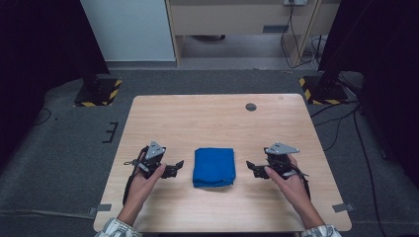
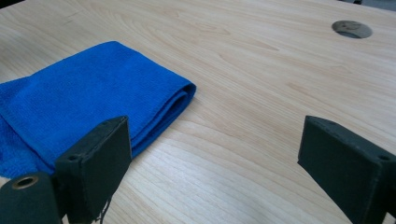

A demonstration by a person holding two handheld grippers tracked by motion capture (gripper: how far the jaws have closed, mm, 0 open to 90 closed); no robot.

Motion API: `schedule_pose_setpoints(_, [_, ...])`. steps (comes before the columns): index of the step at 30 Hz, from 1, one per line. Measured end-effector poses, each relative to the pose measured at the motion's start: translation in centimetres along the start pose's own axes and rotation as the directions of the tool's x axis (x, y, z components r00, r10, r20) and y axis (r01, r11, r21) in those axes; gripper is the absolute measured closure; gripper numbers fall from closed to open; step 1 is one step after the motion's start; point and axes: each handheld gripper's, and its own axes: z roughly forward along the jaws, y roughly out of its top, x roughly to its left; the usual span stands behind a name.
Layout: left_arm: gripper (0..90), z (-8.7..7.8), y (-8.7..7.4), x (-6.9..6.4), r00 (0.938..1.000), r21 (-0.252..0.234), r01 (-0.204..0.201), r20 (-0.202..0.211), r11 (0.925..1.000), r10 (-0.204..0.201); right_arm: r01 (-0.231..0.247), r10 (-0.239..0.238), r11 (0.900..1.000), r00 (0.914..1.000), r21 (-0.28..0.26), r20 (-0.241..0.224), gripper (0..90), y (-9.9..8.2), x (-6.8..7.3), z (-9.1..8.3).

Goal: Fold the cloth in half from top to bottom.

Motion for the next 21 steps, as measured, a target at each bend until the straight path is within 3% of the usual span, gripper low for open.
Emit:
schedule_pose_setpoints(5, [7.5,-0.1,-0.2,0.4,1.0,0.012,0.002,-0.003,0.9999,-0.002,-0.023,0.023,0.9995,0.9996,-0.02,0.018,9.4,-0.3,-1.3,-1.1])
schedule_pose_setpoints(21, [7.2,-1.6,-1.4,1.5,0.9994,0.051,-0.002,-0.036,0.9987,0.004,-0.082,0.082,0.9966,0.9912,-0.006,0.104,8.6,-3.0,-4.0,-4.4])
